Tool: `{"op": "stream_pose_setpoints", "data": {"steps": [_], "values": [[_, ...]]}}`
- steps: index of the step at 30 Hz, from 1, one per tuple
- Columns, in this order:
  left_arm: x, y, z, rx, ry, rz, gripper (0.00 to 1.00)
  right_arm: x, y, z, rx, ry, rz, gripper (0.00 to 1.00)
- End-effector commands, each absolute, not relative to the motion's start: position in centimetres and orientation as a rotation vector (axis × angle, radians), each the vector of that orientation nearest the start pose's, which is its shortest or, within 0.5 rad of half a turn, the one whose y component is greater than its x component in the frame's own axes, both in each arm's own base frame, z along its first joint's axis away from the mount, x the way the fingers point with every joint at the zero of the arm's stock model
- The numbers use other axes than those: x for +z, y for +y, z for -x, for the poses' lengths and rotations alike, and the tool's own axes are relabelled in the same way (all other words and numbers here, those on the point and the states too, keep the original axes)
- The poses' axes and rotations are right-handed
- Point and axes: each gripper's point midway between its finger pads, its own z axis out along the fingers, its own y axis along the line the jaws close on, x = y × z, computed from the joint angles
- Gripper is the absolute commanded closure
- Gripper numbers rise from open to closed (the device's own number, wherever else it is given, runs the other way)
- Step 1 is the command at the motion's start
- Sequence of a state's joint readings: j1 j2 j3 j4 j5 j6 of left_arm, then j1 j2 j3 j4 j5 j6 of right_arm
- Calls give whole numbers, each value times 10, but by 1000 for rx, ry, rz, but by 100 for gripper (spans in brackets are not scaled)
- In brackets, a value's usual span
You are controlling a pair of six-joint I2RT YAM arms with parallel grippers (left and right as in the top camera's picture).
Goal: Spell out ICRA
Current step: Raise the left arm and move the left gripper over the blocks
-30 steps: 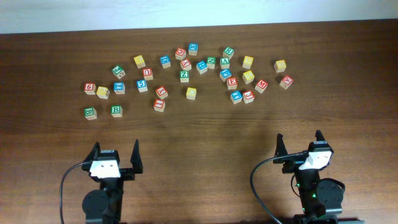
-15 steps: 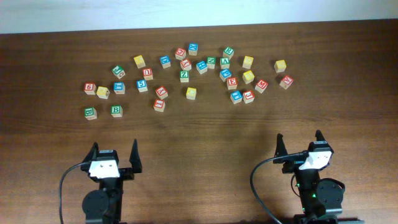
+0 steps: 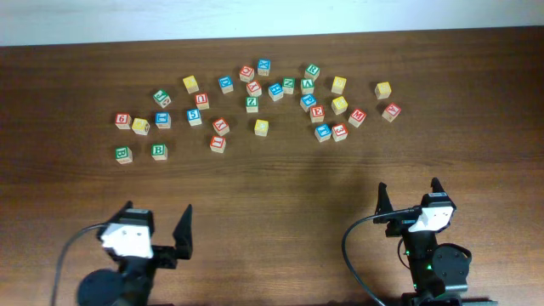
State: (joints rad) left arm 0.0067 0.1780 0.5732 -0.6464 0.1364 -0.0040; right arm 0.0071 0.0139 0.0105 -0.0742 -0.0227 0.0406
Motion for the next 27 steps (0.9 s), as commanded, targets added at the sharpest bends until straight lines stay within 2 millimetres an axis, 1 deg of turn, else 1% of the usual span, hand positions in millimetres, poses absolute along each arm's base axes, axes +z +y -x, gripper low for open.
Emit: {"op": "stream_pose_setpoints", "data": {"steps": [1,4,7,10,11,13,16,19,22,23,25,27], "values": [[310,-32,-195,-179,1827,-118,1,156,5,-246,47,1648,-7,2],[345,-35,-202,-204,1887,-132,1,156,5,-246,47,1648,-7,2],[373,-37,-217,-219,1975,-133,1,156,5,-246,46,1648,-7,2],[395,-37,-238,-227,2076,-127,1,156,5,-246,47,1648,-7,2],[403,-36,-250,-214,2134,-156,1,156,5,-246,47,1648,-7,2],[408,-36,-262,-203,2187,-186,1,156,5,-246,47,1648,-7,2],[411,-36,-286,-209,2274,-183,1,156,5,-246,47,1648,-7,2],[404,-36,-315,-220,2346,-178,1,156,5,-246,46,1648,-7,2],[392,-38,-344,-240,2380,-180,1,156,5,-246,46,1648,-7,2],[384,-39,-355,-254,2396,-183,1,156,5,-246,47,1648,-7,2],[369,-39,-369,-261,2436,-180,1,156,5,-246,47,1648,-7,2],[359,-39,-379,-264,2460,-178,1,156,5,-246,46,1648,-7,2]]}}
